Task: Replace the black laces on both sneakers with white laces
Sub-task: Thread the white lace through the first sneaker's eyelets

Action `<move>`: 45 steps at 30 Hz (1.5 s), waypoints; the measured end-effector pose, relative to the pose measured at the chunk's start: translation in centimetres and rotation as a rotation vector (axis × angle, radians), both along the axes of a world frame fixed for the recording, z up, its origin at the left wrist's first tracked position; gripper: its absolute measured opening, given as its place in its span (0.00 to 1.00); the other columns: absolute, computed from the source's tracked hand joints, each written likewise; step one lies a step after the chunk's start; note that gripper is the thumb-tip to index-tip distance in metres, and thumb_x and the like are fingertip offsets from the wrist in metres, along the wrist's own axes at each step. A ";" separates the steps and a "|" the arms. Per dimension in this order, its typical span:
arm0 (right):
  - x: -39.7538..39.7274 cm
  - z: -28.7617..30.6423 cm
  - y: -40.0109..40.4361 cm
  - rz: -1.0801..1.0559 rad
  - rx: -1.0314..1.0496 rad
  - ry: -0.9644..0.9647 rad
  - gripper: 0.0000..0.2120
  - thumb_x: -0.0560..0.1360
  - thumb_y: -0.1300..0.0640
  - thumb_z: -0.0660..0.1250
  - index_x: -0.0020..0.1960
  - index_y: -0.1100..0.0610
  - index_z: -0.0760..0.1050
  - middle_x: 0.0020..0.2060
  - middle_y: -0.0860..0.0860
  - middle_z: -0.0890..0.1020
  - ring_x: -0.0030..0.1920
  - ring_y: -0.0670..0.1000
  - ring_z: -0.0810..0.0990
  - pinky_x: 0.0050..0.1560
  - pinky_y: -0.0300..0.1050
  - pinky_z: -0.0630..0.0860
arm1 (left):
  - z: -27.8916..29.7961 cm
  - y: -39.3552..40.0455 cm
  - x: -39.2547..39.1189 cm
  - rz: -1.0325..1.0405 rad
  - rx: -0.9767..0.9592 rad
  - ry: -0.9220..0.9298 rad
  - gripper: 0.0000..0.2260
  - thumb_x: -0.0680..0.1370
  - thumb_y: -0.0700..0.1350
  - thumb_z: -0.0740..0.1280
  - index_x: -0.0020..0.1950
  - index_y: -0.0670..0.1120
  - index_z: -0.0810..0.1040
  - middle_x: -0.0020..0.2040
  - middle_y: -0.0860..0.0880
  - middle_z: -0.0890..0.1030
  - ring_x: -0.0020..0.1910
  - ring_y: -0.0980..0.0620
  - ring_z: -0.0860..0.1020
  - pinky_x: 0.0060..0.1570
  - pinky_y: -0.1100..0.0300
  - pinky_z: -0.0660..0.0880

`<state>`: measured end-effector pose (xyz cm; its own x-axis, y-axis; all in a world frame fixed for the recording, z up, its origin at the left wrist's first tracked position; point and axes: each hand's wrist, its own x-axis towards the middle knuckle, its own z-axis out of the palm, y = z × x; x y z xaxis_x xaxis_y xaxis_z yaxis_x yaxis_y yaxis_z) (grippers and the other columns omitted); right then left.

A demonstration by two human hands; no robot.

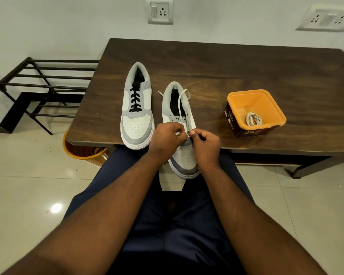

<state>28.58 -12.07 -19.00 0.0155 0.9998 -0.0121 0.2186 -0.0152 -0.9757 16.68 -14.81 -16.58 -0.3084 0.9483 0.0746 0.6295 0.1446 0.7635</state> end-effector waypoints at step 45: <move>0.5 -1.3 0.2 0.071 0.117 0.032 0.07 0.77 0.62 0.68 0.53 0.59 0.82 0.46 0.48 0.80 0.50 0.47 0.80 0.51 0.37 0.78 | -1.3 -0.1 1.1 0.057 0.071 -0.041 0.05 0.77 0.43 0.69 0.43 0.44 0.81 0.41 0.49 0.83 0.42 0.51 0.80 0.46 0.53 0.78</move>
